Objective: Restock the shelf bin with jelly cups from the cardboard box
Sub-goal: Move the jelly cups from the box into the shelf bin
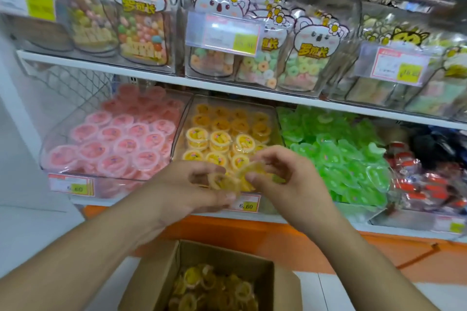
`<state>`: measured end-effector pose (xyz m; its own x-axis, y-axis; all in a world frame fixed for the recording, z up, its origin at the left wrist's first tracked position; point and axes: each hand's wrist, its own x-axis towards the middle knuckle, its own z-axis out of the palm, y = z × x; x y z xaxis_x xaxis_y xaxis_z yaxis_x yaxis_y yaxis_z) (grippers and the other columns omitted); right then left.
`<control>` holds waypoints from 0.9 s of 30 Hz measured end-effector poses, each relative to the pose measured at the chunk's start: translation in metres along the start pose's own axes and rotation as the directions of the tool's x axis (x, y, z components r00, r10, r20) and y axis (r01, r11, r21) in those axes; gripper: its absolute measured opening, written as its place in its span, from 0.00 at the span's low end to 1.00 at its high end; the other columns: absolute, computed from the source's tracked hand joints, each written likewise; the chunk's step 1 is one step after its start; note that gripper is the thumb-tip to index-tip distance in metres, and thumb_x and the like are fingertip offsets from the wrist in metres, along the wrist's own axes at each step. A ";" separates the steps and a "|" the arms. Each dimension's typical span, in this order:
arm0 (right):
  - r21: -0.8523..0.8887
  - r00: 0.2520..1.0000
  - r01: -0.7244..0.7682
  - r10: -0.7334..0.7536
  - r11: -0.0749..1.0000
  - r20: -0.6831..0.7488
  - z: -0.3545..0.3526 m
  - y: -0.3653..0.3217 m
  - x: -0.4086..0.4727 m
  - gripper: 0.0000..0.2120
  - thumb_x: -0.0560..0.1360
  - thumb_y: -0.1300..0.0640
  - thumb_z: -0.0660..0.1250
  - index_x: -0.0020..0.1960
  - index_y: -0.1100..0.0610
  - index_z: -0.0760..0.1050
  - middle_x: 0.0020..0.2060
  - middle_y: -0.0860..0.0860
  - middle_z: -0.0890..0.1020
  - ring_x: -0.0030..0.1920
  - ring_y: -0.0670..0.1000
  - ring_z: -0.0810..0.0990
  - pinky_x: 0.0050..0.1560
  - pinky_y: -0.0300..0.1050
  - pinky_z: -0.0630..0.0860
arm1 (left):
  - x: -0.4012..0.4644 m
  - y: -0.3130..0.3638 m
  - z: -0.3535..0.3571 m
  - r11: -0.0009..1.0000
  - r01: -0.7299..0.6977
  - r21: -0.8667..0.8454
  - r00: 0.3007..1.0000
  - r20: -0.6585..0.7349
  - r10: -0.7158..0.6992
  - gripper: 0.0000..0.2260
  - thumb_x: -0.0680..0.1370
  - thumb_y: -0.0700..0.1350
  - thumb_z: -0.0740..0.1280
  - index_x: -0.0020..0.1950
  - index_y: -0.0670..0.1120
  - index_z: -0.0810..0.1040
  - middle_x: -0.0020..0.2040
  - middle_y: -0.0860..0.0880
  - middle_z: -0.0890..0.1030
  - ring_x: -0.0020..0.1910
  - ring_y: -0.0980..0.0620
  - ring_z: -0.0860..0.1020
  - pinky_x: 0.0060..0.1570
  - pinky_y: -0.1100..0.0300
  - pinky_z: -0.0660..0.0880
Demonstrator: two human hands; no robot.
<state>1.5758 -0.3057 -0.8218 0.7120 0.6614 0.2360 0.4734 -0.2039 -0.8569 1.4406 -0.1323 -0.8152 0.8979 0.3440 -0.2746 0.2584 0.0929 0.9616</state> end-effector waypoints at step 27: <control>-0.052 0.916 -0.114 0.085 0.992 -0.393 -0.063 0.049 0.025 0.08 0.74 0.51 0.78 0.44 0.48 0.78 0.41 0.48 0.84 0.48 0.51 0.85 0.50 0.59 0.83 | 0.183 -0.001 0.066 0.396 -0.178 0.901 0.900 -0.014 0.436 0.31 0.74 0.70 0.69 0.76 0.65 0.70 0.79 0.51 0.68 0.78 0.40 0.59 0.74 0.46 0.53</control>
<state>1.6495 -0.3444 -0.8290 0.8957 0.3050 0.3235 0.4155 -0.3150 -0.8533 1.6278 -0.1313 -0.8669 0.9158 0.3630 0.1720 0.2637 -0.8662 0.4245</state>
